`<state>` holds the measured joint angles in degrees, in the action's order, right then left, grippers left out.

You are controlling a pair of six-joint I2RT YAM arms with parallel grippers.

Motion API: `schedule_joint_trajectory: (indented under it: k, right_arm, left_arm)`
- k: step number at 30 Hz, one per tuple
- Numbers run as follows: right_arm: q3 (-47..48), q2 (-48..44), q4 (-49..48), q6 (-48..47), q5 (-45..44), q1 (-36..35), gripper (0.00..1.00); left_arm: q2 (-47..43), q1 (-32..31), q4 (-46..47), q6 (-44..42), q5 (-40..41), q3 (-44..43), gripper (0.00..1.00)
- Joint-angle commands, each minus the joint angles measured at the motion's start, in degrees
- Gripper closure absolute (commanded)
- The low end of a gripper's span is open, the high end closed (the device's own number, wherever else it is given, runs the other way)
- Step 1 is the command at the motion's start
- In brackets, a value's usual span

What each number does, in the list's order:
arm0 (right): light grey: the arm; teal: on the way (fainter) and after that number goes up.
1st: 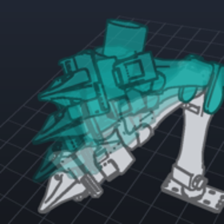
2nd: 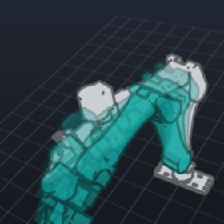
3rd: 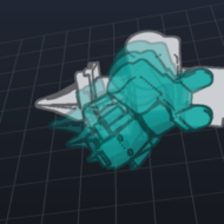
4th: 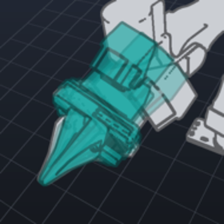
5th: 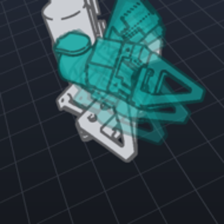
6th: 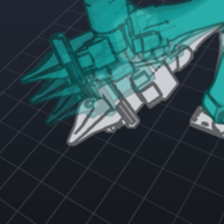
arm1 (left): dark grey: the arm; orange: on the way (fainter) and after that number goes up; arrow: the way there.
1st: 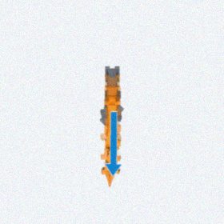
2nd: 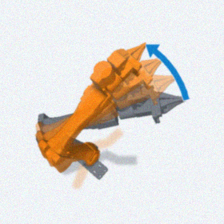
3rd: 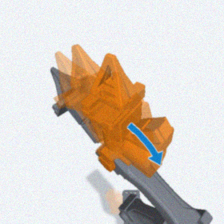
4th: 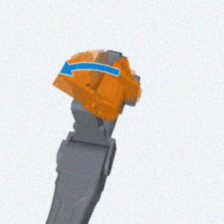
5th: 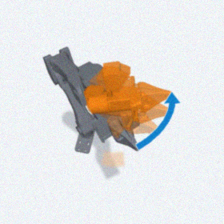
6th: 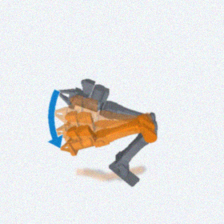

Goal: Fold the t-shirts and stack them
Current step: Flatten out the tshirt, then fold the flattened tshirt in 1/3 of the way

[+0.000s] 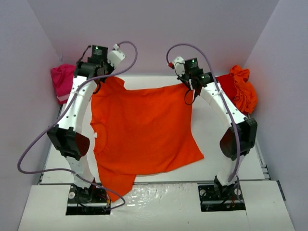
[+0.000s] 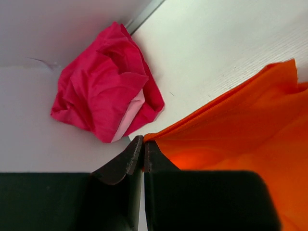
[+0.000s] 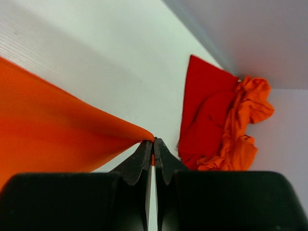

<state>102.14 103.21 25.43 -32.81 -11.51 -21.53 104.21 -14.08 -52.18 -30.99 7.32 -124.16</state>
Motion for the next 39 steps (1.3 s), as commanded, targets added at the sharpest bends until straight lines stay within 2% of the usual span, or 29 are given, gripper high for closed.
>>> schedule_joint_trajectory:
  k: [1, 10, 18, 23, 26, 34, 37, 39]
  right_arm:
    - [6.65, 8.43, -7.34, -0.98, 1.46, 4.41, 1.00]
    - [18.76, 23.93, -10.75, -2.74, -0.28, 6.11, 1.00]
    - [23.24, 26.37, -11.00, -2.92, -0.96, 6.04, 1.00]
    - [19.27, 22.12, -11.09, -2.82, -0.29, 5.79, 1.00]
    - [12.30, 18.19, -11.19, -2.44, 0.62, 5.35, 1.00]
    - [-1.17, 9.29, -10.94, -3.12, 1.58, 2.92, 1.00]
    - [-5.58, 7.15, -9.14, -4.38, 2.07, 1.46, 1.00]
    - [-7.47, 6.39, -7.42, -5.24, 2.02, 0.35, 0.97]
  left_arm:
    - [2.90, 2.26, 12.35, -3.95, 3.36, 0.67, 1.00]
    - [14.02, 4.43, 20.03, -5.30, 6.42, -0.68, 1.00]
    - [20.56, 4.50, 20.13, -4.99, 8.89, -7.65, 1.00]
    - [19.03, 4.50, 17.89, -3.99, 9.74, -7.36, 1.00]
    - [12.68, 4.31, 18.27, -4.36, 8.41, 1.30, 1.00]
    - [1.19, 3.54, 16.36, -3.39, 5.48, 15.71, 1.00]
    - [-1.09, 2.37, 13.32, -3.46, 4.76, 20.13, 1.00]
    - [-1.73, 1.60, 6.88, -3.55, 3.50, 21.41, 1.00]
